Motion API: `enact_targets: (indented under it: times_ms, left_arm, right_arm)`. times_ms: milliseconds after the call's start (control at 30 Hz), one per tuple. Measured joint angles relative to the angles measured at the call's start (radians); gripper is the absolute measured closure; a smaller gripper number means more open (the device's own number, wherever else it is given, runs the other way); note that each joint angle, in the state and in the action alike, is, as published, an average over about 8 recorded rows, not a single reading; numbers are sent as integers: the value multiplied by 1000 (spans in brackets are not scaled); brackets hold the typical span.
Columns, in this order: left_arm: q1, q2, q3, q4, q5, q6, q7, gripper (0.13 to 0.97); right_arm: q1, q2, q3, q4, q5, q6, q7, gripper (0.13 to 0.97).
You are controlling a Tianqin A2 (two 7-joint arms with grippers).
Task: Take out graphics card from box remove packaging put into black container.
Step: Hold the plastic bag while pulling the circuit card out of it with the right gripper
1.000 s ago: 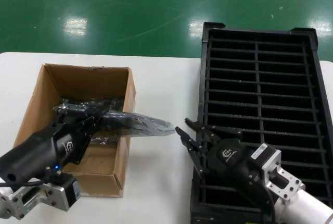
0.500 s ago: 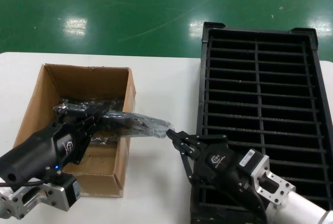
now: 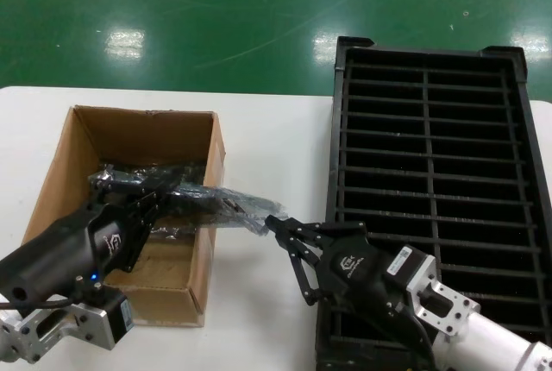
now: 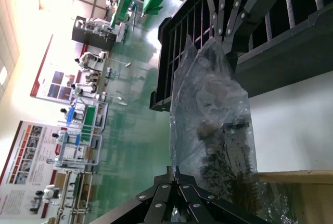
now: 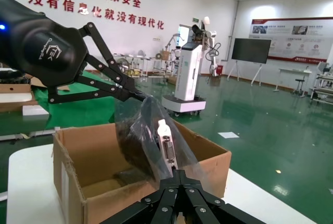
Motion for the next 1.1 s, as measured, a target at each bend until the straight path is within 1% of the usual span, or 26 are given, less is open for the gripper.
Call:
enact_targets:
  times_ms: [433, 767, 933, 1100]
  left_arm:
    - [0, 0, 0, 0, 0, 0, 0, 957]
    - [0, 0, 0, 0, 0, 0, 0, 957]
    - [0, 0, 0, 0, 0, 0, 0, 957]
    - [0, 0, 0, 0, 0, 0, 0, 957]
  right_arm:
    - [114, -32, -4, -104, 2, -37, -22, 960]
    - [179, -22, -35, -147, -5, -114, -17, 960]
    - [209, -11, -64, -159, -26, -150, 2, 960]
    - [245, -12, -82, -187, -59, -140, 49, 961]
